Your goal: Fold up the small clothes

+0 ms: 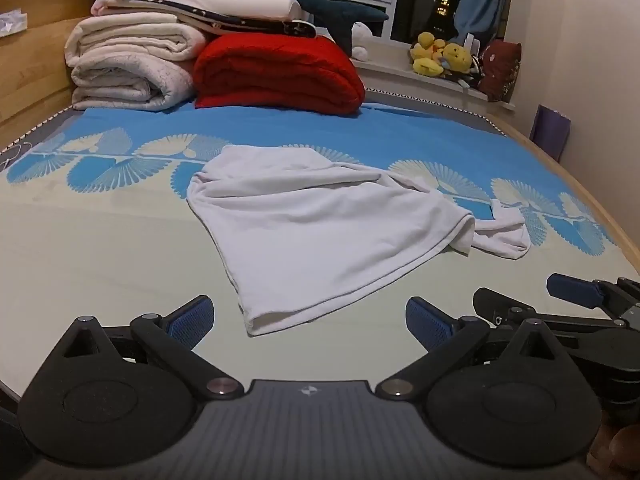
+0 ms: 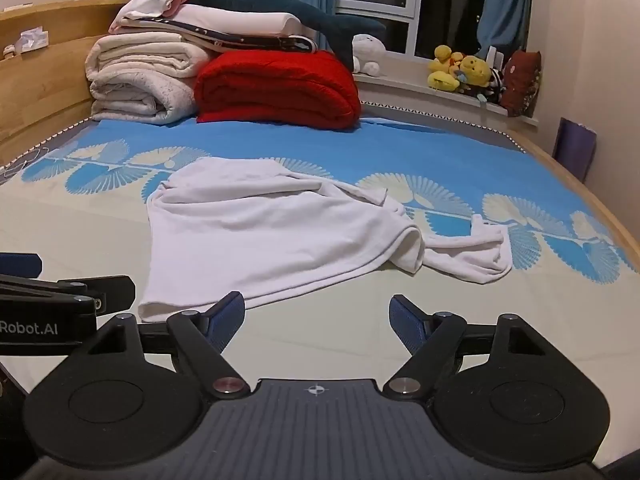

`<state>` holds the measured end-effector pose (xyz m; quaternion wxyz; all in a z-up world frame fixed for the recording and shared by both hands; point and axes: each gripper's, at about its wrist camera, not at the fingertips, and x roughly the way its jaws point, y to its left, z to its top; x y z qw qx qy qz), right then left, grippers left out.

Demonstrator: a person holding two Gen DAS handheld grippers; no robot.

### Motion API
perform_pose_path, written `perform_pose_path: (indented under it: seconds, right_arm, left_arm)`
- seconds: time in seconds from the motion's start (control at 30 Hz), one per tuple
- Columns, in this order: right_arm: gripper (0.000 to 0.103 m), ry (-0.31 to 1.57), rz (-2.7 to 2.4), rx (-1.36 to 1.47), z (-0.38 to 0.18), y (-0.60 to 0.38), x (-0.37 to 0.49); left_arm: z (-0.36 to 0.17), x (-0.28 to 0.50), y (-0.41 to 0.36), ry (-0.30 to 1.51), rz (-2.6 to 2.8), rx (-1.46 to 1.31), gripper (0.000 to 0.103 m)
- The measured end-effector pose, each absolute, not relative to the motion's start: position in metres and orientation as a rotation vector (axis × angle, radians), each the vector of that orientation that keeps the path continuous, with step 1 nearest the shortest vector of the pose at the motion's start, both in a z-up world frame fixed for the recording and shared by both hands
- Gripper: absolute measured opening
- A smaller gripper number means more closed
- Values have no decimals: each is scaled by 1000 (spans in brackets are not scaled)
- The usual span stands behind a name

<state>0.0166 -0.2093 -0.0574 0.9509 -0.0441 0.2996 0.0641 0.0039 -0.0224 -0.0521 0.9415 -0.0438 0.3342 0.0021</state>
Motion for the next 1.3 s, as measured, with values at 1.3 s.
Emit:
perform_pose_path:
  seconds: [1.3]
  right_arm:
    - [61,570,163,-61,-58,-202,16]
  left_arm:
    - [-52,8,-24,694,2,-93,102]
